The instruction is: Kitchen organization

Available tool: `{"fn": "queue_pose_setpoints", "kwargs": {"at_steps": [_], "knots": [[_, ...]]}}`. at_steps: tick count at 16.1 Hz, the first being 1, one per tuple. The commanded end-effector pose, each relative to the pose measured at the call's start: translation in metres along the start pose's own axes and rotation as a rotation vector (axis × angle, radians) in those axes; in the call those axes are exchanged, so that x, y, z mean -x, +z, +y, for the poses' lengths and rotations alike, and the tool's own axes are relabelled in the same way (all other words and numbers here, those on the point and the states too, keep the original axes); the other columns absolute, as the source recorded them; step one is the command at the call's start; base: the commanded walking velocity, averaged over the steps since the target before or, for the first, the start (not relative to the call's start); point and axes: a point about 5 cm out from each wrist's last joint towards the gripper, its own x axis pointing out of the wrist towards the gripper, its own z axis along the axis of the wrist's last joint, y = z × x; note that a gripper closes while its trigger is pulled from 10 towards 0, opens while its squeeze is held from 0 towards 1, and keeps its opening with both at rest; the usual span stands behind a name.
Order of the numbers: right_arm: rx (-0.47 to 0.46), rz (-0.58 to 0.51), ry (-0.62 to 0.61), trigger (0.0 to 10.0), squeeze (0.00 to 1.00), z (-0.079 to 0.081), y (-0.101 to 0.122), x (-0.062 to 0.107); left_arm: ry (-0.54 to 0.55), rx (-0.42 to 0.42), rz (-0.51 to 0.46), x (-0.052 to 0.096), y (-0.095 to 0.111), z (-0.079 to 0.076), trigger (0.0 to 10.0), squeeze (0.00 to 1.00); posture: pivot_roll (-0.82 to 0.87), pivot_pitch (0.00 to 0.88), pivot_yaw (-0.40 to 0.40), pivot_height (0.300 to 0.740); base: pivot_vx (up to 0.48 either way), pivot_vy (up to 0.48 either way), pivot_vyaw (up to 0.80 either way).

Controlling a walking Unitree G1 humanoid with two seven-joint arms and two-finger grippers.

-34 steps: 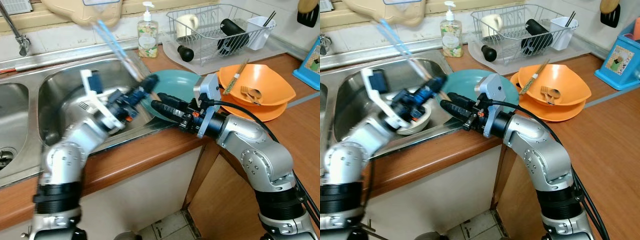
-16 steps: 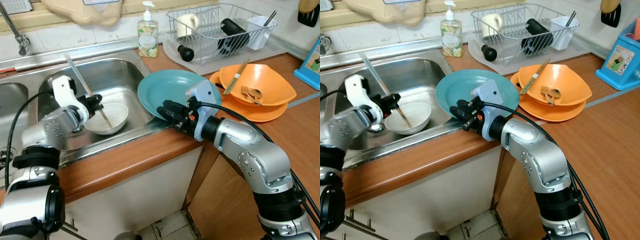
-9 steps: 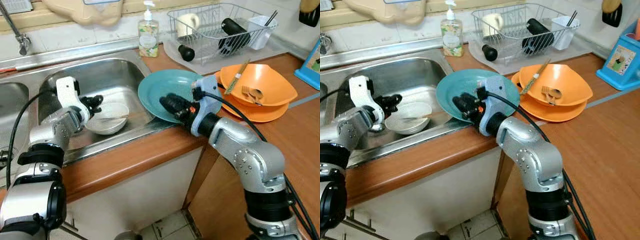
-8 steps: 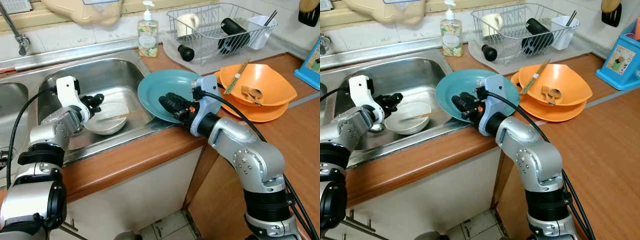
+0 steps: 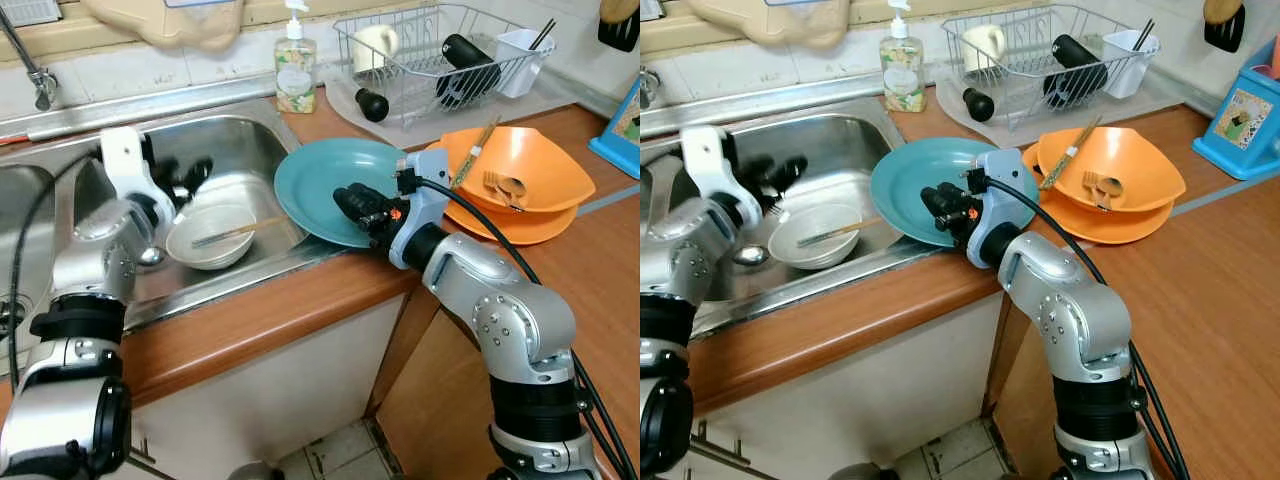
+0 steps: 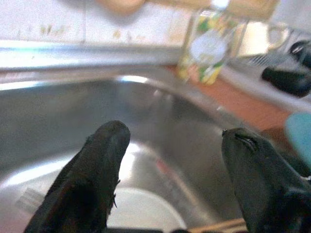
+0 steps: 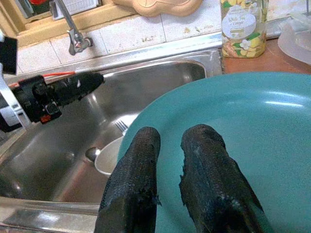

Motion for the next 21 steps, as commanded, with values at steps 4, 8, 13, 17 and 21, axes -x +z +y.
{"fn": "queue_pose_setpoints", "kwargs": {"at_steps": [4,8,13,17,21], "knots": [[-0.019,-0.163,0.004,10.0,0.00,0.006,0.021,-0.001,-0.121,-0.006,-0.168,0.010,0.023,-0.030,10.0,1.00,-0.10,0.000,0.043,0.740,0.000,0.000,0.00],[-0.153,-0.142,-0.035,10.0,0.00,0.002,0.025,-0.002,-0.222,-0.029,-0.184,0.024,0.024,-0.061,10.0,0.96,-0.10,0.000,0.046,0.740,0.000,0.000,0.00],[0.115,-0.174,-0.221,10.0,0.00,-0.023,0.048,0.004,-0.297,-0.055,-0.138,0.036,0.011,-0.085,10.0,0.95,-0.10,0.000,0.042,0.740,0.000,0.000,0.00],[0.176,-0.135,-0.377,10.0,0.00,-0.046,0.061,0.007,-0.325,-0.113,-0.103,0.040,0.005,-0.093,10.0,0.89,-0.10,0.000,0.042,0.740,0.000,0.000,0.00],[0.227,-0.172,-0.366,10.0,1.00,-0.059,0.080,0.016,-0.316,-0.162,-0.052,0.047,-0.005,-0.091,10.0,0.80,-0.09,0.000,0.031,0.740,0.000,0.000,0.00]]}}
